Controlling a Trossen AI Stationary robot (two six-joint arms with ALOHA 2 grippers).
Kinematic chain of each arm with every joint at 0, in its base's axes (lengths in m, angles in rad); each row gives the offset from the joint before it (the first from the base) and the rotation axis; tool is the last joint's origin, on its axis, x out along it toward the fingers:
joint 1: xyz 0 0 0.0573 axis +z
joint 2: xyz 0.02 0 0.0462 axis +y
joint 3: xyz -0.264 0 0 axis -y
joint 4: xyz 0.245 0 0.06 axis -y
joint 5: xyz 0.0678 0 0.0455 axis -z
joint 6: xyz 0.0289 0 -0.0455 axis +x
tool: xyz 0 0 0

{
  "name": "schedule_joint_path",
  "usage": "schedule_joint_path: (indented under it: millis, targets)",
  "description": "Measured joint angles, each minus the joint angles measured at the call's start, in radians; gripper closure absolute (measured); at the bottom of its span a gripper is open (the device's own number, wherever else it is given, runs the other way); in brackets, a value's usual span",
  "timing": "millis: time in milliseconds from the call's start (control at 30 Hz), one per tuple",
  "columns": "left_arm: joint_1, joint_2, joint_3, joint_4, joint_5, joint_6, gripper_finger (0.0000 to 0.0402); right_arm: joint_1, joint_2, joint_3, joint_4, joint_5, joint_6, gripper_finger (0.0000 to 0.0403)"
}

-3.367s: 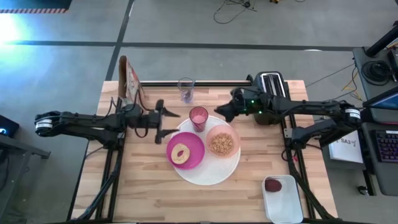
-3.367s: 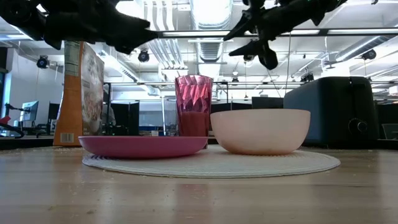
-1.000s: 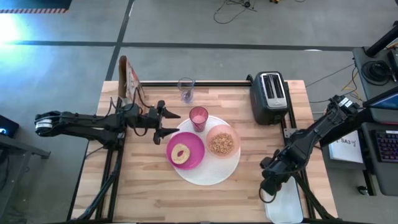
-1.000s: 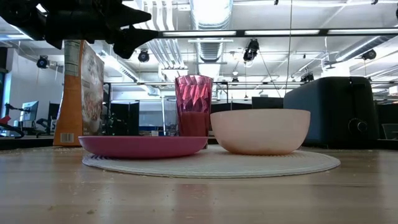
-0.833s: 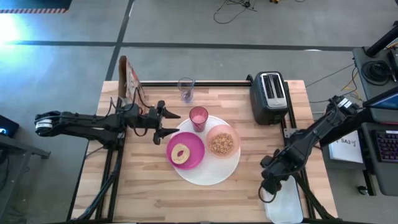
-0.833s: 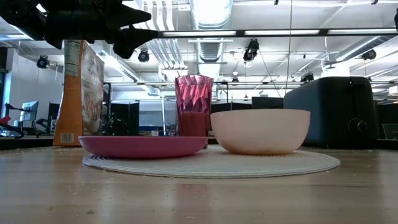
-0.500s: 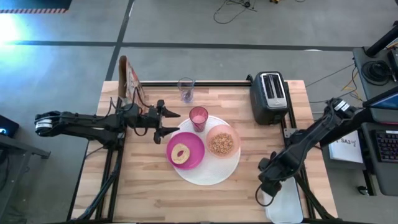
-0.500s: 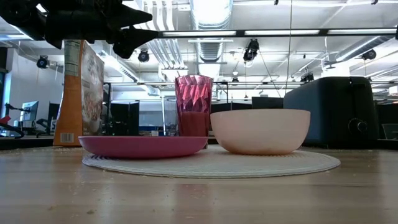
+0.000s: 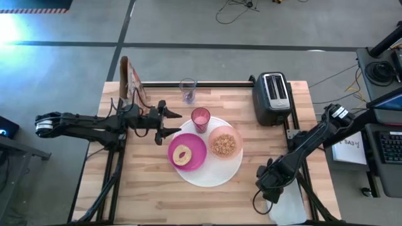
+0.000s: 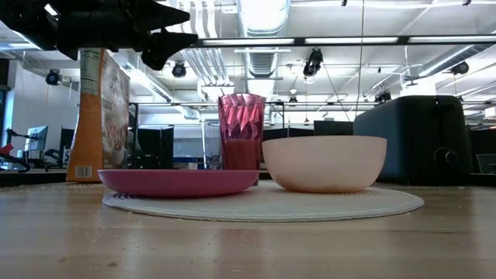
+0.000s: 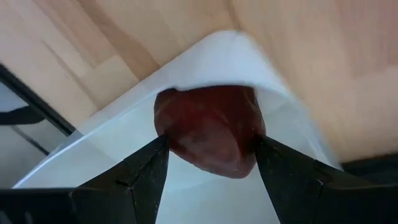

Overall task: Arrange a breakfast setting
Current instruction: Put the apple beside the red cup on the placemat

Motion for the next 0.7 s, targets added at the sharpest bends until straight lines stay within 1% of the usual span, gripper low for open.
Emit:
schedule_joint_path:
  millis: [533, 700]
  targets:
    - [0.0, 0.0, 0.0, 0.009, 0.0, 0.0, 0.0141, 0.021, 0.091, 0.002, 0.01, 0.035, -0.036, 0.0174]
    - [0.0, 0.0, 0.0, 0.01, 0.0, 0.0, 0.0141, 0.024, 0.116, 0.001, 0.015, 0.041, -0.105, 0.0174]
